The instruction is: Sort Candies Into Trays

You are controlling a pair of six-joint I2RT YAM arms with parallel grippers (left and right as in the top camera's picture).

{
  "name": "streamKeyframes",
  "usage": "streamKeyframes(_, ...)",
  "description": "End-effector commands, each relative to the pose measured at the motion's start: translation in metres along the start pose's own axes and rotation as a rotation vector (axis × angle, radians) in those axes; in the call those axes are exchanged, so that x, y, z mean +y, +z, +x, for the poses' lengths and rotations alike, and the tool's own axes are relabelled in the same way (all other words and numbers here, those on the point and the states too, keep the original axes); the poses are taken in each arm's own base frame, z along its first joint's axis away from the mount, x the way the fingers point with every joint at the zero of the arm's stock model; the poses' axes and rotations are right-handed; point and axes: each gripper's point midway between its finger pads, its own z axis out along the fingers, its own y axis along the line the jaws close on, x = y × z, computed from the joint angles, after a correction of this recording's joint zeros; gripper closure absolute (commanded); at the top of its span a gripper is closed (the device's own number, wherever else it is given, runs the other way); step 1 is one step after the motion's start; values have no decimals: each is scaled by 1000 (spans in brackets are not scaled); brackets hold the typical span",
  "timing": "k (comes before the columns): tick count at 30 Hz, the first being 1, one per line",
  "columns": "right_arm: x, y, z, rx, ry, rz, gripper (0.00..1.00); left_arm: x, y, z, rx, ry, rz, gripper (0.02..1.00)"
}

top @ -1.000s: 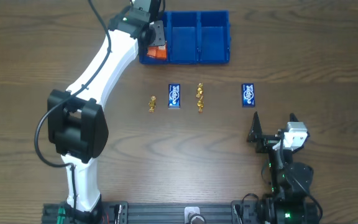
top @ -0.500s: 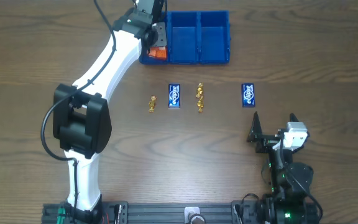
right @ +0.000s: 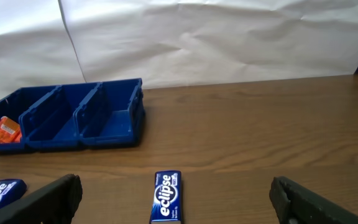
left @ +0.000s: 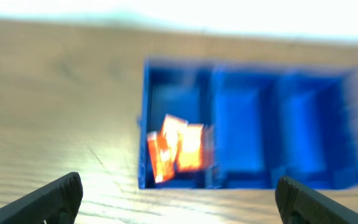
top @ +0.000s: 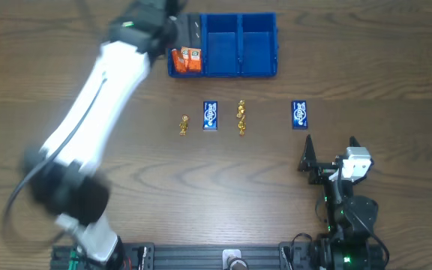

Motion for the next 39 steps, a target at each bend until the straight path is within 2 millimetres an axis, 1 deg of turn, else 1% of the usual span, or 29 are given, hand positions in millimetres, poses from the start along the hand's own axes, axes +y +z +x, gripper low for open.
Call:
streamKeyframes(1, 1, 0, 2, 1, -9, -4, 1, 29, -157, -39, -326, -53, 30, 27)
streamKeyframes(2, 1, 0, 2, 1, -9, -4, 1, 40, -177, -33, -381, -66, 38, 29)
streamKeyframes(3, 1, 0, 2, 1, -9, -4, 1, 50, -188, -24, -414, -79, 45, 34)
streamKeyframes(4, 1, 0, 2, 1, -9, -4, 1, 67, -202, -8, -465, -81, 62, 36)
streamKeyframes(6, 1, 0, 2, 1, -9, -4, 1, 90, -214, 19, -529, -55, 56, 47)
streamKeyframes(7, 1, 0, 2, 1, -9, -4, 1, 100, -217, 31, -546, -45, 36, 58)
streamKeyframes(8, 1, 0, 2, 1, -9, -4, 1, 108, -219, 44, -558, -25, 17, 60)
streamKeyframes(9, 1, 0, 2, 1, -9, -4, 1, 116, -221, 62, -570, -2, -2, 60)
streamKeyframes(10, 1, 0, 2, 1, -9, -4, 1, 121, -221, 74, -580, 15, -14, 56)
streamKeyframes(11, 1, 0, 2, 1, -9, -4, 1, 125, -220, 90, -596, 40, -21, 45)
streamKeyframes(12, 1, 0, 2, 1, -9, -4, 1, 128, -218, 101, -612, 58, -23, 38)
streamKeyframes(13, 1, 0, 2, 1, -9, -4, 1, 134, -213, 117, -645, 68, -24, 36)
streamKeyframes(16, 1, 0, 2, 1, -9, -4, 1, 140, -199, 144, -702, 70, -7, 31)
streamKeyframes(20, 1, 0, 2, 1, -9, -4, 1, 143, -169, 180, -722, 81, 36, 18)
streamKeyframes(21, 1, 0, 2, 1, -9, -4, 1, 146, -158, 190, -712, 60, 38, 18)
streamKeyframes(23, 1, 0, 2, 1, -9, -4, 1, 152, -144, 204, -691, 35, 32, 18)
streamKeyframes(25, 1, 0, 2, 1, -9, -4, 1, 153, -132, 216, -673, 33, 40, 18)
streamKeyframes(30, 1, 0, 2, 1, -9, -4, 1, 155, -107, 239, -636, 36, 54, 20)
streamKeyframes(31, 1, 0, 2, 1, -9, -4, 1, 152, -108, 239, -636, 41, 70, 20)
streamKeyframes(39, 1, 0, 2, 1, -9, -4, 1, 152, -108, 239, -639, 41, 69, 20)
